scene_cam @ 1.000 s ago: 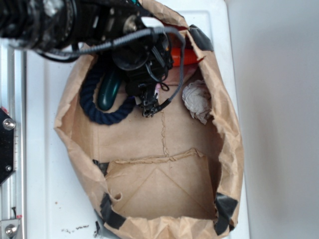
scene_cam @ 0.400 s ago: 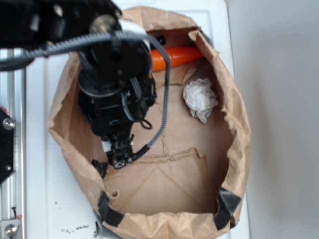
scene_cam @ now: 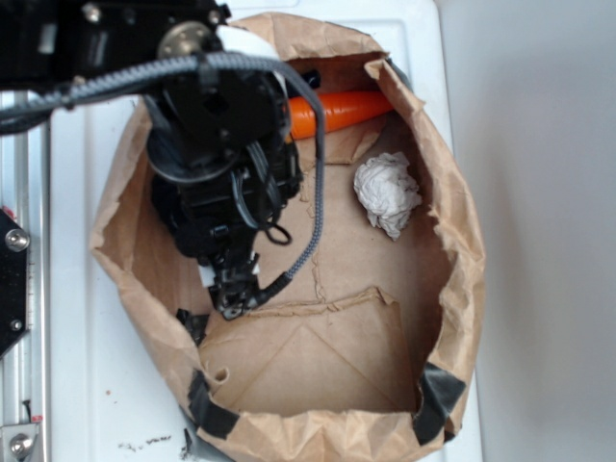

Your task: Grab the blue rope.

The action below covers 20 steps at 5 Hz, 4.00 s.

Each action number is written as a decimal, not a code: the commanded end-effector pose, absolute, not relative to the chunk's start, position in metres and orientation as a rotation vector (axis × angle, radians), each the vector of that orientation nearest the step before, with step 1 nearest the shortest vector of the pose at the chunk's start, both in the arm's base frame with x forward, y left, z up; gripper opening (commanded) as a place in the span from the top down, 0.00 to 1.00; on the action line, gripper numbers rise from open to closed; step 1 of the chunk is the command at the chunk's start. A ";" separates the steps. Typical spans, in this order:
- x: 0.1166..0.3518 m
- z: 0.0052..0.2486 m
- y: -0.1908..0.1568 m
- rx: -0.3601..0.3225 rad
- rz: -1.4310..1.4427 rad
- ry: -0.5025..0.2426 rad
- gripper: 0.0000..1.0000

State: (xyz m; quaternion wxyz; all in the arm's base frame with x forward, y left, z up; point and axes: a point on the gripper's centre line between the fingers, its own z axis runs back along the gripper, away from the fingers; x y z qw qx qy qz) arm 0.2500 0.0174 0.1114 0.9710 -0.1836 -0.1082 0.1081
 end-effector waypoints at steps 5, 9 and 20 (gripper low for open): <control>0.258 0.068 0.034 -0.178 0.196 -0.238 0.00; 0.233 0.047 0.030 0.054 0.035 -0.161 0.00; 0.249 0.040 0.016 -0.065 0.022 -0.329 1.00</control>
